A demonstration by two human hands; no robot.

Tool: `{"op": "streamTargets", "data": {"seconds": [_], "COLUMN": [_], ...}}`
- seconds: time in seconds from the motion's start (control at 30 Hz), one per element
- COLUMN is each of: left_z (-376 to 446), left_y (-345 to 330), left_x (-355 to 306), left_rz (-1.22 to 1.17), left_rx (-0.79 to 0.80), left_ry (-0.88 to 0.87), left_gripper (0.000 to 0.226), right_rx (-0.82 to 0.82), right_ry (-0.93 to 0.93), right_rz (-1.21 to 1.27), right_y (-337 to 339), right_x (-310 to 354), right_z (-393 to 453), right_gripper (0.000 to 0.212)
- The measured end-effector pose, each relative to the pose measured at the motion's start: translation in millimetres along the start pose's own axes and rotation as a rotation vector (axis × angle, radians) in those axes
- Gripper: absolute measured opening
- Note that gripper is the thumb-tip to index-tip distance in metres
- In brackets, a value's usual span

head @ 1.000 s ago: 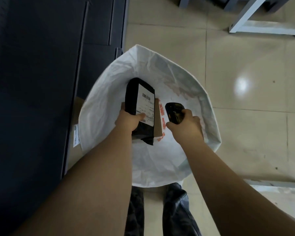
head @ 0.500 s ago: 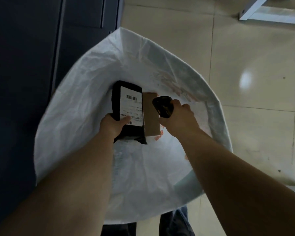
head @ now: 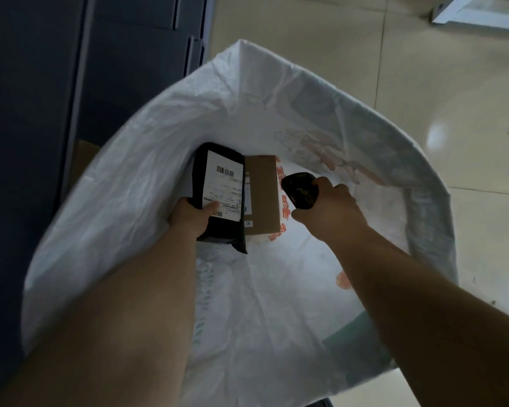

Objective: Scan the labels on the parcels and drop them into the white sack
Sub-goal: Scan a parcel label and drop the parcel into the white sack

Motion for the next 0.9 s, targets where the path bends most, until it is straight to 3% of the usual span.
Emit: {"op": "streamTargets", "data": {"seconds": [0.2, 0.33, 0.57, 0.9], "left_z": [7.7, 2.3, -52.0, -200.4], "left_y": [1.7, 8.6, 21.7, 51.5], "left_x": [0.7, -9.5, -45.2, -66.4], "left_rz": [-0.019, 0.172, 0.268, 0.438], "left_rx": [-0.037, -0.085, 0.050, -0.038], "left_ry": [0.036, 0.104, -0.099, -0.481], "left_gripper": [0.026, 0.025, 0.049, 0.048], "right_rx": [0.020, 0.034, 0.046, -0.024], "right_ry": [0.024, 0.045, 0.115, 0.197], "right_rz": [0.049, 0.091, 0.203, 0.249], "right_y": [-3.8, -0.1, 15.0, 48.7], "right_x": [6.5, 11.4, 19.1, 22.0], "right_z": [1.0, -1.6, -34.7, -125.8], "right_gripper": [0.069, 0.068, 0.064, 0.068]}}
Point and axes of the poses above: each hand's wrist, its own z-axis towards the middle knuckle, its own y-axis out of the back of the hand, x = y × z, the point moved 1 cm from there along z, towards the middle knuckle, and after that the axes turned 10 degrees about x, right-handed, at the moved point
